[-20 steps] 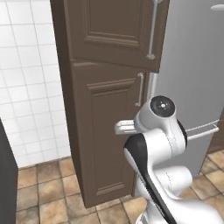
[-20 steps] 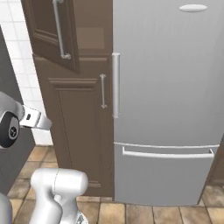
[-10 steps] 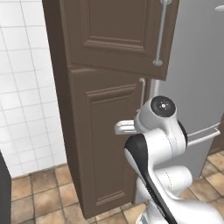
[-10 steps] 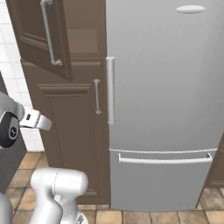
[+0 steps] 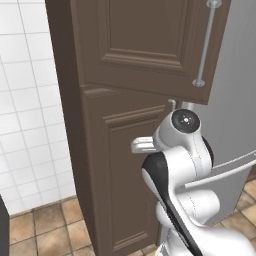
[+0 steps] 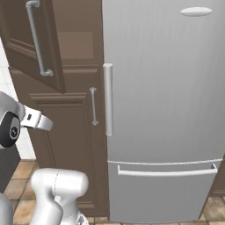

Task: Close all open cabinet doors.

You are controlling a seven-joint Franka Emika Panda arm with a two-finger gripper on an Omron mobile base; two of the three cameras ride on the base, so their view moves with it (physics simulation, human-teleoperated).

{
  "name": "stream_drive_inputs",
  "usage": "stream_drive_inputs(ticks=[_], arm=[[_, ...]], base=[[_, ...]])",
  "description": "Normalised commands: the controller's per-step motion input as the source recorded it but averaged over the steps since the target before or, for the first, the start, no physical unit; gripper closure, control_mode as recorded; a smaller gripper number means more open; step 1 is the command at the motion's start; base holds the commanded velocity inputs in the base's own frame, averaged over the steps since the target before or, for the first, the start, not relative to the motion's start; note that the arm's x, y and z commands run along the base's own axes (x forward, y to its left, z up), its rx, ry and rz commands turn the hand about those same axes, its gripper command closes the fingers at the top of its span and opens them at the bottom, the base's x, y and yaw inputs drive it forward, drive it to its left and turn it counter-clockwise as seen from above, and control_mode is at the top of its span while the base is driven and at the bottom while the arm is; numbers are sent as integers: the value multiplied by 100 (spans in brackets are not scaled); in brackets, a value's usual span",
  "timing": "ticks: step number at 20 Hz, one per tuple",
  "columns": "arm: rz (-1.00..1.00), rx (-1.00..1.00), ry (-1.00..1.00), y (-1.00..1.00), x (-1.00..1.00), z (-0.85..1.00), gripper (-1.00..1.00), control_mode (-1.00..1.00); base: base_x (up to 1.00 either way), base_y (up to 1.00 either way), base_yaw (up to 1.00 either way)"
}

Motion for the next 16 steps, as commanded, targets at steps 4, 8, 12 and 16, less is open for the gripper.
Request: stream_drive_inputs(ticks=[4, 8, 12, 16], arm=[[0, 0, 0, 0, 0, 0, -100, 100], [0, 0, 0, 0, 0, 0, -100, 100], [0, 0, 0, 0, 0, 0, -100, -100], [0, 0, 0, 0, 0, 0, -100, -100]], base=[[0, 0, 0], [0, 0, 0], [0, 0, 0], [0, 0, 0]])
